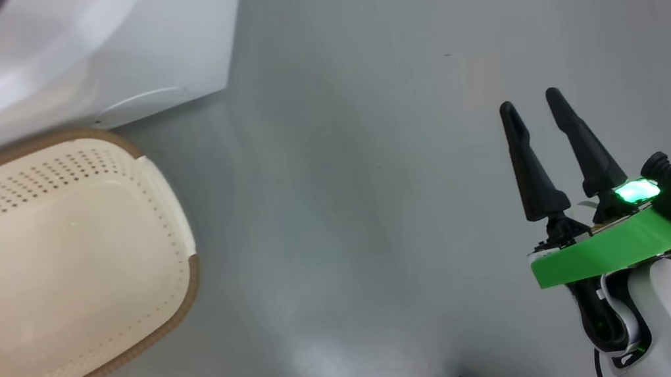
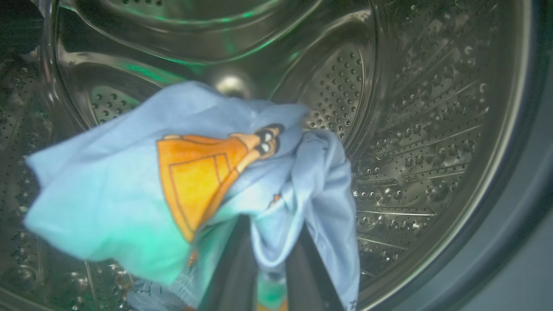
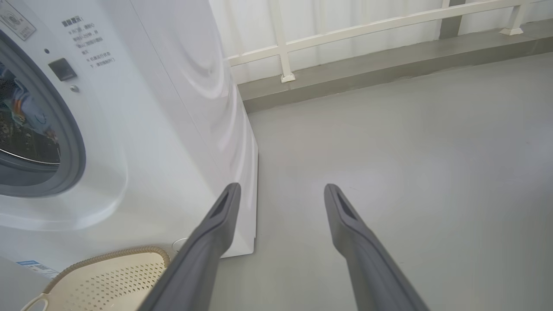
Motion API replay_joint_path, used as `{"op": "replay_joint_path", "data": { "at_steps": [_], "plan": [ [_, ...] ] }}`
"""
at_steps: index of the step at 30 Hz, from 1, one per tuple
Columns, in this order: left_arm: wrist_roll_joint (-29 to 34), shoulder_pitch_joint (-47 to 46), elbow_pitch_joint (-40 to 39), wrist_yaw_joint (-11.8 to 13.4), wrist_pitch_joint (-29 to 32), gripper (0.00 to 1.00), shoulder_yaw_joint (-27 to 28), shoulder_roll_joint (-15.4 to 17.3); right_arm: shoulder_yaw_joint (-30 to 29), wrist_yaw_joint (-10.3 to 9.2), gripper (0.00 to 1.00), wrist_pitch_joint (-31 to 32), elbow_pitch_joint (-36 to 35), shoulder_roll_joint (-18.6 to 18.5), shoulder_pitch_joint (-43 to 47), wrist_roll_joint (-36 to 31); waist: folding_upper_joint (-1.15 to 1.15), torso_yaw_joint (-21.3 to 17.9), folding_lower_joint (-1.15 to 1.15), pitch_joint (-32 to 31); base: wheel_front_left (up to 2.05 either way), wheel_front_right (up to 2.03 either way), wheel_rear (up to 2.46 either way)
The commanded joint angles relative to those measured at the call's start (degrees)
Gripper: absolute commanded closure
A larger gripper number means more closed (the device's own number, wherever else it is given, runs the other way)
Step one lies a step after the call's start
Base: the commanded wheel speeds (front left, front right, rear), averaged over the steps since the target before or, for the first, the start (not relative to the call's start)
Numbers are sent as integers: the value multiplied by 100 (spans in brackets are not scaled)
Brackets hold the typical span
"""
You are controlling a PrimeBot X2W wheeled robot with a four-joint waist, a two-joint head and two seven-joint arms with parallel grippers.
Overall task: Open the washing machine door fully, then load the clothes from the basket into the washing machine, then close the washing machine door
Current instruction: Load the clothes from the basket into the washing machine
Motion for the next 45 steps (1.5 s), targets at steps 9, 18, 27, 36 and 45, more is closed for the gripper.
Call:
{"op": "replay_joint_path", "data": {
  "at_steps": [9,18,27,36,45],
  "plan": [
    [430,-140,172,87,-36,79,-32,671,326,25,0,-46,-146,-44,49,165,0,-475,0,124,0,0,0],
    [504,-316,578,105,-36,0,-101,724,377,25,0,-46,-129,-44,92,275,0,-548,0,104,0,0,0],
    [555,-270,554,87,-36,0,-181,700,354,25,0,-46,-111,-44,40,270,0,-476,0,25,0,0,0],
    [478,156,215,71,-36,0,-95,617,232,25,0,-46,-93,-44,68,167,0,-317,0,-85,0,0,0],
    [271,937,-340,93,-36,0,238,332,134,25,0,-46,-84,-43,67,-62,0,-20,0,-288,0,0,0]
  ]
}}
